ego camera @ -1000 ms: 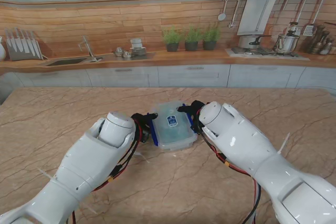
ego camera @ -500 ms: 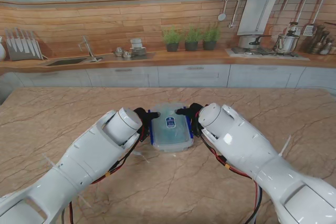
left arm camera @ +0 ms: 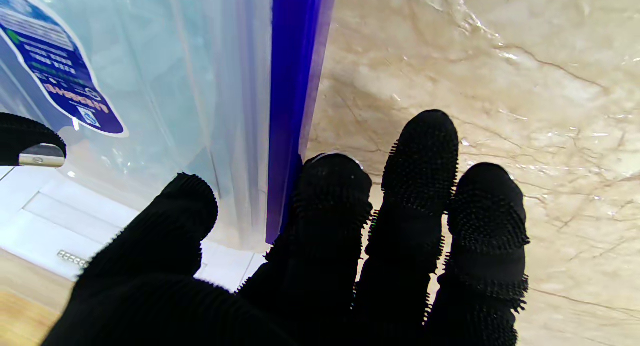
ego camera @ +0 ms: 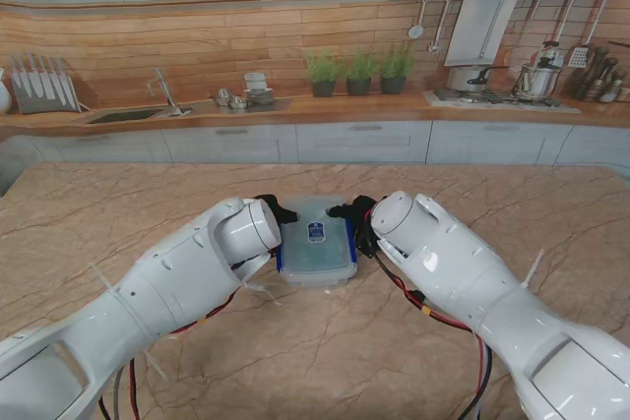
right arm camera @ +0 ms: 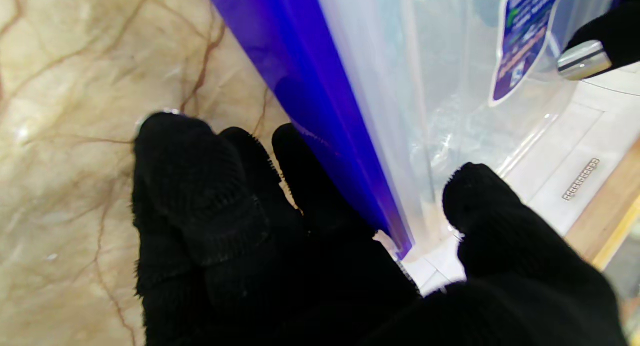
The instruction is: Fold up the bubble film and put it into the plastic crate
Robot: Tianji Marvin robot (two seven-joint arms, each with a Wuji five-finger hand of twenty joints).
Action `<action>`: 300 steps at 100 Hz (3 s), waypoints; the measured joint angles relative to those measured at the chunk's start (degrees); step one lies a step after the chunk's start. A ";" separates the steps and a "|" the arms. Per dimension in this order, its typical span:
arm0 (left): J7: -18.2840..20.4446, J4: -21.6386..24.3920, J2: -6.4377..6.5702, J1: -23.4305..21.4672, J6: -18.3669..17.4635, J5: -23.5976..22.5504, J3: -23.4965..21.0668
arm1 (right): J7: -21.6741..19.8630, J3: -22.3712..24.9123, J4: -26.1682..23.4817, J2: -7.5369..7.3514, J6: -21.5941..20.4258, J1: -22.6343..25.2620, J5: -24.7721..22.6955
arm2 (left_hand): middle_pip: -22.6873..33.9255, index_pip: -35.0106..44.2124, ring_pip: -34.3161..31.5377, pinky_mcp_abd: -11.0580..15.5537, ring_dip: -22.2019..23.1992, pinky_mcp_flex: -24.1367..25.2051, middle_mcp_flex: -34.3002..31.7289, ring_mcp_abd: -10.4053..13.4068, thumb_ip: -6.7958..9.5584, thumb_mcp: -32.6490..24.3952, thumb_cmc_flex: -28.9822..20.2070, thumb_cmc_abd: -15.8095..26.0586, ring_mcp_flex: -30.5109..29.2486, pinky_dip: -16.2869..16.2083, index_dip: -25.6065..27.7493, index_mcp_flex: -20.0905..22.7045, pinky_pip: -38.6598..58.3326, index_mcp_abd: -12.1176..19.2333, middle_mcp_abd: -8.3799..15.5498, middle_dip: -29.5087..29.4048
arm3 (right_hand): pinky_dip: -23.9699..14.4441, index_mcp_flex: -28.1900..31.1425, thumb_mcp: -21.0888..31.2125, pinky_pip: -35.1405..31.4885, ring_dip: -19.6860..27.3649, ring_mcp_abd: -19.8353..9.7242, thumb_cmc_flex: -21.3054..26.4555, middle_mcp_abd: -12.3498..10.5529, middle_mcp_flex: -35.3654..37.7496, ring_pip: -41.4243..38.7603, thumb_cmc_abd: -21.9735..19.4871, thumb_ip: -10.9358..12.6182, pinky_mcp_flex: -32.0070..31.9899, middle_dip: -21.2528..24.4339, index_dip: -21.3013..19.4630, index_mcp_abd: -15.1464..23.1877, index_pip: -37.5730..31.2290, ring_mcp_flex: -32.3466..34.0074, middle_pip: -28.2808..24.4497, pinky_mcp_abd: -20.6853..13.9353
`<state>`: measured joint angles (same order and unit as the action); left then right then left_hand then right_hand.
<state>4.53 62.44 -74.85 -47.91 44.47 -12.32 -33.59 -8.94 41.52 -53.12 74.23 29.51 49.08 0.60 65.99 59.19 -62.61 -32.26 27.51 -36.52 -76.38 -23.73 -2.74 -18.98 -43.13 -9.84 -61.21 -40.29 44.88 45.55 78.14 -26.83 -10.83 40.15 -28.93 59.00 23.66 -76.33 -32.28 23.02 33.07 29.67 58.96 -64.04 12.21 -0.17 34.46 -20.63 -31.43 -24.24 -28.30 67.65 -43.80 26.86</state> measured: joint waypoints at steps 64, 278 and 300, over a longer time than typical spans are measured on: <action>0.76 -1.34 -0.02 2.16 -3.16 -0.40 3.52 | 0.25 -0.93 2.24 0.84 -0.17 -1.32 2.27 | -0.52 2.00 -0.02 -0.80 -1.50 -2.88 -3.58 0.69 0.54 -10.11 1.42 -0.51 -1.78 2.71 -3.92 1.84 0.25 -7.02 -1.46 -1.09 | 0.09 0.63 0.04 -0.80 0.08 0.15 0.51 1.09 1.05 0.01 0.03 -0.03 0.78 0.03 0.62 -2.55 -1.39 1.69 0.01 0.00; -16.96 3.81 1.07 -18.02 -42.68 10.58 -26.74 | 20.55 12.50 0.49 -2.58 -35.44 8.71 -18.34 | -47.83 -35.93 47.26 16.53 -6.98 40.93 60.71 3.29 0.87 18.81 -0.87 0.23 55.91 21.29 -24.75 -30.01 -47.11 12.34 -7.92 -19.71 | -4.18 -36.15 7.67 22.03 1.62 -7.60 -12.31 -12.83 -27.58 28.66 9.70 0.47 -21.00 1.85 -0.67 20.91 1.11 -32.27 8.96 -8.73; -11.83 13.34 4.52 -25.52 -48.66 2.20 -30.39 | 17.27 17.95 -11.92 -4.75 -38.80 16.37 -17.85 | -51.06 -38.90 47.38 16.55 -6.98 39.40 60.11 3.29 0.87 18.76 0.34 -3.81 54.21 18.84 -24.91 -30.02 -46.97 12.34 -7.78 -20.31 | -4.19 -39.52 11.25 33.83 6.57 -10.79 -13.37 -16.71 -29.24 40.95 16.42 0.46 -21.45 3.78 1.65 23.95 -1.42 -34.44 13.89 -9.64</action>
<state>-7.30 75.77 -70.33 -73.43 -4.19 -10.12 -63.98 8.33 59.47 -65.04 69.48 -9.29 65.46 -17.24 14.93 20.29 -15.23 -15.72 20.54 2.88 -16.27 -20.43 -1.87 -0.22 -42.79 -13.65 -6.99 -21.45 19.98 15.53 31.17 -14.49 -18.61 19.84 -33.12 19.48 34.91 -42.50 -25.72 12.23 19.70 12.96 29.71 -23.10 28.63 0.29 13.01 -16.86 -29.78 -0.29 -29.71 33.21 -29.91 17.22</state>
